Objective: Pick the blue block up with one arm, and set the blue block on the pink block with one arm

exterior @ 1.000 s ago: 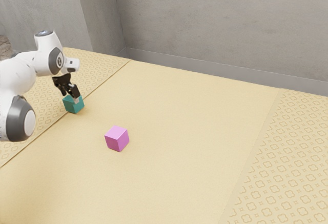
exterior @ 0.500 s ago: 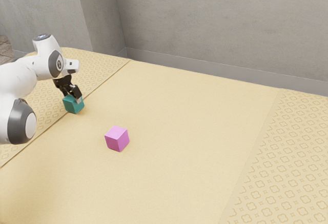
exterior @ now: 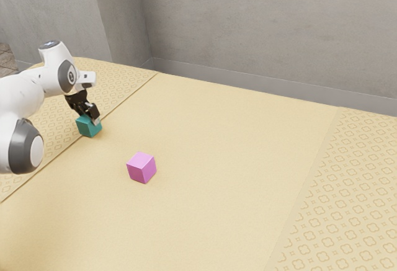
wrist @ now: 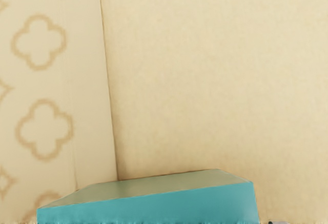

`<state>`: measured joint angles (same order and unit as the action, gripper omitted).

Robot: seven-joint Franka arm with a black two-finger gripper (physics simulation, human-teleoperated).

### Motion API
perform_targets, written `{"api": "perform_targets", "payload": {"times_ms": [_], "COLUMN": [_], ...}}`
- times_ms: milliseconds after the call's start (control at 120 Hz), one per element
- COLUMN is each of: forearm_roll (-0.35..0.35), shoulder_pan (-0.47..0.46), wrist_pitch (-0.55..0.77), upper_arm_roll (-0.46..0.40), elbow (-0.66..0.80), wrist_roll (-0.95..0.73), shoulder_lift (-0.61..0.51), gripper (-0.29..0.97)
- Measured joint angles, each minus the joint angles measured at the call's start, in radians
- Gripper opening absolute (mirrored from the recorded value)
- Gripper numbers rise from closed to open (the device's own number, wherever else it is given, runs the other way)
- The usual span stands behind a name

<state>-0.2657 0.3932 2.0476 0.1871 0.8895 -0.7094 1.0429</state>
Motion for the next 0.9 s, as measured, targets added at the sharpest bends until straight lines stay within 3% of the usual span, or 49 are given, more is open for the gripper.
{"api": "perform_targets", "payload": {"times_ms": [467, 900], "forearm_roll": [0.003, 0.024], "shoulder_pan": [-0.004, -0.018], "wrist_pitch": [-0.047, -0.120], "upper_arm_roll": [0.007, 0.014], "elbow": [0.000, 0.013], "wrist_roll": [0.018, 0.041], "shoulder_lift": [-0.003, -0.074], "gripper": [0.37, 0.27]}}
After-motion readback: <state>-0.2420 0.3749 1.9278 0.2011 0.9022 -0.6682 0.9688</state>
